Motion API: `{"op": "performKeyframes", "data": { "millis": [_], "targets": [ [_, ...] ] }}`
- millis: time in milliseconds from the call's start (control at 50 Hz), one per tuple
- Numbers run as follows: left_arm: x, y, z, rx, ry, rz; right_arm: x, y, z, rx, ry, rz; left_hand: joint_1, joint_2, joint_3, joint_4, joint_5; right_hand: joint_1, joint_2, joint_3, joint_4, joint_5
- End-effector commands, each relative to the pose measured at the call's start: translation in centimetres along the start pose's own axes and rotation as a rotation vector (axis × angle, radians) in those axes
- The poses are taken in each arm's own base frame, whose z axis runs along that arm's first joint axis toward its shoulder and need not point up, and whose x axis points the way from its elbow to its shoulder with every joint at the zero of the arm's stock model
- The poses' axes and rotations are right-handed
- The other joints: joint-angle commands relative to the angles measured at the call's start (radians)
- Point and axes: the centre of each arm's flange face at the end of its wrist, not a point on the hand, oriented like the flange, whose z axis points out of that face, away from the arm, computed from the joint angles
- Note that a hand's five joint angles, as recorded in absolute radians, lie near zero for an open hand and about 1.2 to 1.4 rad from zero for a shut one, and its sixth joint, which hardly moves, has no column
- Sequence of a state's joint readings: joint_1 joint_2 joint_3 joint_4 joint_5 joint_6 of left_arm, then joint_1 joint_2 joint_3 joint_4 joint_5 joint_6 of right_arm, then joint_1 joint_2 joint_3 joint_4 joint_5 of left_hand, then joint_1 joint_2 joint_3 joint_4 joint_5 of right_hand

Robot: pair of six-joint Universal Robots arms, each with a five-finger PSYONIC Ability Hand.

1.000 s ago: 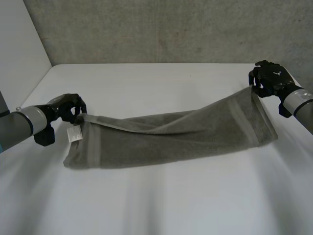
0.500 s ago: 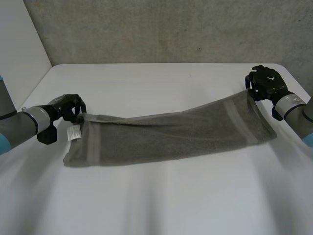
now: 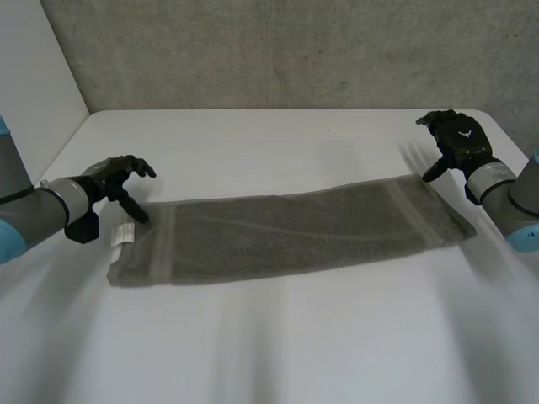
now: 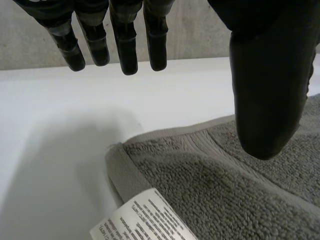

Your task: Fold the towel.

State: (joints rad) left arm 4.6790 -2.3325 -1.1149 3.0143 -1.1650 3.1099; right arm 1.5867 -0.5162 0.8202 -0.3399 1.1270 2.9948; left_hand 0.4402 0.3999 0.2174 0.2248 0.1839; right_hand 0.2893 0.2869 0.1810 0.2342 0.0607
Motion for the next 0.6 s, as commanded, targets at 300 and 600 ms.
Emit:
{"op": "performKeyframes", "data": {
  "millis": [300, 600],
  "targets": [
    [5.1, -2.7, -7.3, 0.070, 0.026, 0.085, 0.0, -9.2, -5.2, -0.012, -0.092, 0.005, -0.056, -0.016, -0.043, -0.050, 0.025, -0.102, -0.099, -0.007, -0.060, -0.048],
    [7.7, 2.4, -10.9, 0.093, 0.064, 0.255, 0.7, -3.3, -11.8, -0.298, -0.190, -0.253, -0.059, -0.019, -0.043, -0.050, 0.022, 0.106, 0.109, -0.007, -0.060, 0.160]
  ]
}}
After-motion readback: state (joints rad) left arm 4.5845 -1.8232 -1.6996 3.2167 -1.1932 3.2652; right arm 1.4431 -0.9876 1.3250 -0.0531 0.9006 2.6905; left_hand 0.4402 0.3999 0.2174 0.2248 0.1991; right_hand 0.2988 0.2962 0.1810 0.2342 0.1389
